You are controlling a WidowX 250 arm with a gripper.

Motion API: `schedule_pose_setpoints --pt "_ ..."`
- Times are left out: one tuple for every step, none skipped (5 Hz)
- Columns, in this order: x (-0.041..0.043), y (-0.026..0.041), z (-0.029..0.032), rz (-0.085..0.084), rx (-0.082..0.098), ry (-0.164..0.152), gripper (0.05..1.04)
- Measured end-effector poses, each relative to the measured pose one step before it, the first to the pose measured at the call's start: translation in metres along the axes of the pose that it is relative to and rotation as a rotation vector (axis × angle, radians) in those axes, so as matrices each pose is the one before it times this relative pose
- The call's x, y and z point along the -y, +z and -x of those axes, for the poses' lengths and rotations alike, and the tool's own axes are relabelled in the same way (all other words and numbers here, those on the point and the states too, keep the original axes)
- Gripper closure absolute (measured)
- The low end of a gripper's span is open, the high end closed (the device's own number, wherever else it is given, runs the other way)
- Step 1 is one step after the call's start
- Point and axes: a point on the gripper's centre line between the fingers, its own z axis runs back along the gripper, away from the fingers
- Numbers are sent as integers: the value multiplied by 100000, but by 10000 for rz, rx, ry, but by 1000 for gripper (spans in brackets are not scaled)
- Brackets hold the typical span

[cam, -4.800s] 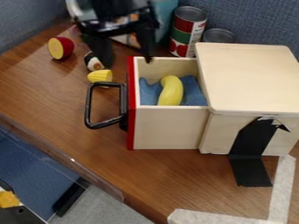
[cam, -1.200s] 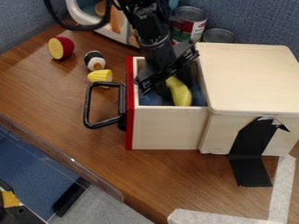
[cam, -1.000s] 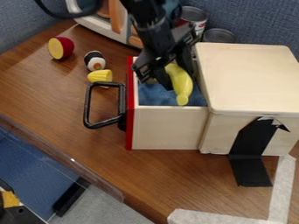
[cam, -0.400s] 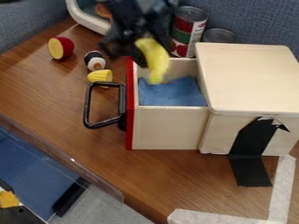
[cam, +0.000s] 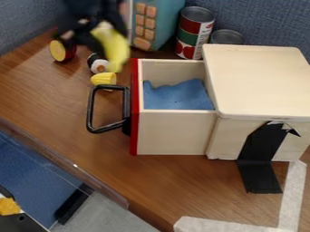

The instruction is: Taked the yellow banana in the drawer and put it on the left side of table

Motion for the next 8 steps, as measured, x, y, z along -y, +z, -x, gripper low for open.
schedule_pose_setpoints --pt "-2150 3 -2865 -340 430 402 568" --pt "-1951 -429 -2761 -321 461 309 568" --pt "-2032 -1031 -2004 -479 391 69 568" --pt "-1278 -933 -1321 -209 793 -371 568" --pt "-1740 -1210 -964 -357 218 315 568" --pt "-700 -921 -232 -136 -15 191 568" --pt "-627 -987 -438 -228 -17 207 496" --pt "-130 2 -209 -82 132 26 190"
